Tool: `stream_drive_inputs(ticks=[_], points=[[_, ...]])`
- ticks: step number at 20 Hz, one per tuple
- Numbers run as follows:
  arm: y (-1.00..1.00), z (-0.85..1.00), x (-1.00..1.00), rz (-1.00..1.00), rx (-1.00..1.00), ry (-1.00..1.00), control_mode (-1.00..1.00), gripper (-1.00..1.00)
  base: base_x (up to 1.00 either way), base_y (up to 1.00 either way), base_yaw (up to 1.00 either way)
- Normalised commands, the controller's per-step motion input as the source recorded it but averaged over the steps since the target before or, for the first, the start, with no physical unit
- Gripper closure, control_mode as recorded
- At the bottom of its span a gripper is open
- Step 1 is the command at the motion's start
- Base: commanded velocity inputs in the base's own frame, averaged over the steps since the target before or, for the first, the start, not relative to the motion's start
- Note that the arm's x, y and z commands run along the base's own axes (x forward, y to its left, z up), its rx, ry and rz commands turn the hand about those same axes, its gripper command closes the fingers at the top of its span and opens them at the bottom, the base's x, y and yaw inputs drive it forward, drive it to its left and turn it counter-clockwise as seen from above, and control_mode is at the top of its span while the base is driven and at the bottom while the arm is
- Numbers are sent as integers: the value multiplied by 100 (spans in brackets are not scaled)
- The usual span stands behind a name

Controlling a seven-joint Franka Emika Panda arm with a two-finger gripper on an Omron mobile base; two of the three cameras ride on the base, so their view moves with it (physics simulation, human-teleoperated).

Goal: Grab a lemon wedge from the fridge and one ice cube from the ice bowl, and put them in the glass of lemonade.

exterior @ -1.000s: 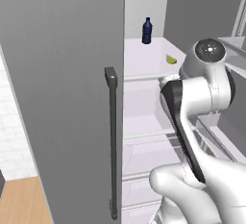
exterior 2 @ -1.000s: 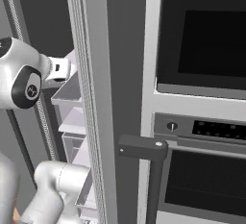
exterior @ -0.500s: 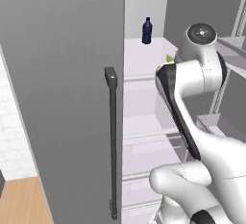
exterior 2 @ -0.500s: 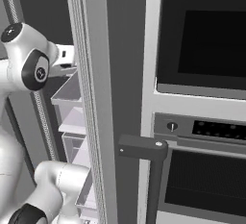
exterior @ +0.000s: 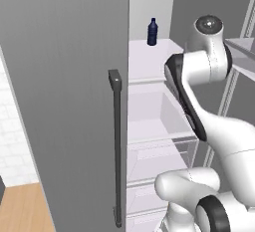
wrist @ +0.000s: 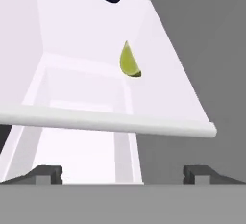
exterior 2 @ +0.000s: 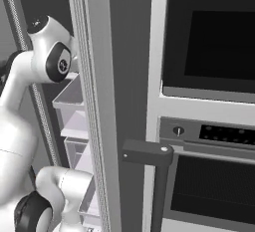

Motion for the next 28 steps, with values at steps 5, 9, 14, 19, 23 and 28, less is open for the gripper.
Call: stream_drive_inputs(ticks=[5, 9, 14, 19, 23, 28], points=[[-2, 0, 58, 0, 0, 1, -100, -100, 0, 0, 0], [0, 0, 58, 0, 0, 2, -100, -100, 0, 0, 0], [-11, 0, 58, 0, 0, 3, -100, -100, 0, 0, 0], [-18, -9, 52, 0, 0, 13, -100, -100, 0, 0, 0], [-13, -26, 43, 1, 0, 13, -100, -100, 0, 0, 0], [-7, -25, 48, 0, 0, 11, -100, -100, 0, 0, 0]])
